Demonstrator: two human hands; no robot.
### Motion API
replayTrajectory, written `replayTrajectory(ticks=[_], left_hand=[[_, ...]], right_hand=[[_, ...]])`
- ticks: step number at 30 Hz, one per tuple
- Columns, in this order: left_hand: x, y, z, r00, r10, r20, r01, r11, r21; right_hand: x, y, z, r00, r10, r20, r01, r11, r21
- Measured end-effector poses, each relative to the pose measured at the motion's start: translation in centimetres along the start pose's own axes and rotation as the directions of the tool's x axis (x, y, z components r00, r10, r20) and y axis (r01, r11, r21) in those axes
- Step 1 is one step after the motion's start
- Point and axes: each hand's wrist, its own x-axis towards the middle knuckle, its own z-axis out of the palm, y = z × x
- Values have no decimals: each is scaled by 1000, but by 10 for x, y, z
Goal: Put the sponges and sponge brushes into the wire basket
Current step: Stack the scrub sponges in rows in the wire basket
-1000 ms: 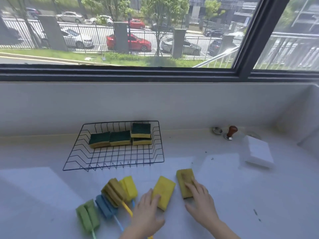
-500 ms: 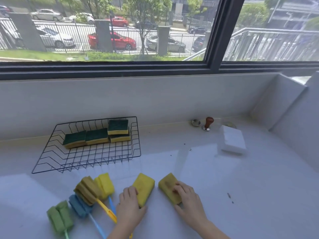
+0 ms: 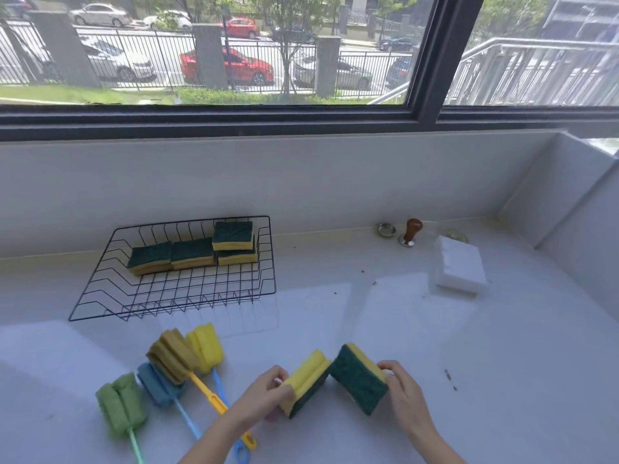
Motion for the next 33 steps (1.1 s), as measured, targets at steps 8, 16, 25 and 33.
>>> replayTrajectory(ticks=[8,16,25,33], left_hand=[[12,6,-5,944,34,-329,-1,995,99],[13,3,6,740,560,-372,-199,711,675],[31,-4,1,819,509,-266,-81,560,824],[38,6,4,832,482,-275,-62,573,818]], right_hand=[[15,-9,-11,994,-72,-77,60,988,-145],[3,-17,3,946,-217,240,300,866,-400],[5,-22,3,907,-285,310,416,726,-547],[2,-21,5,907,-285,310,416,711,-566]])
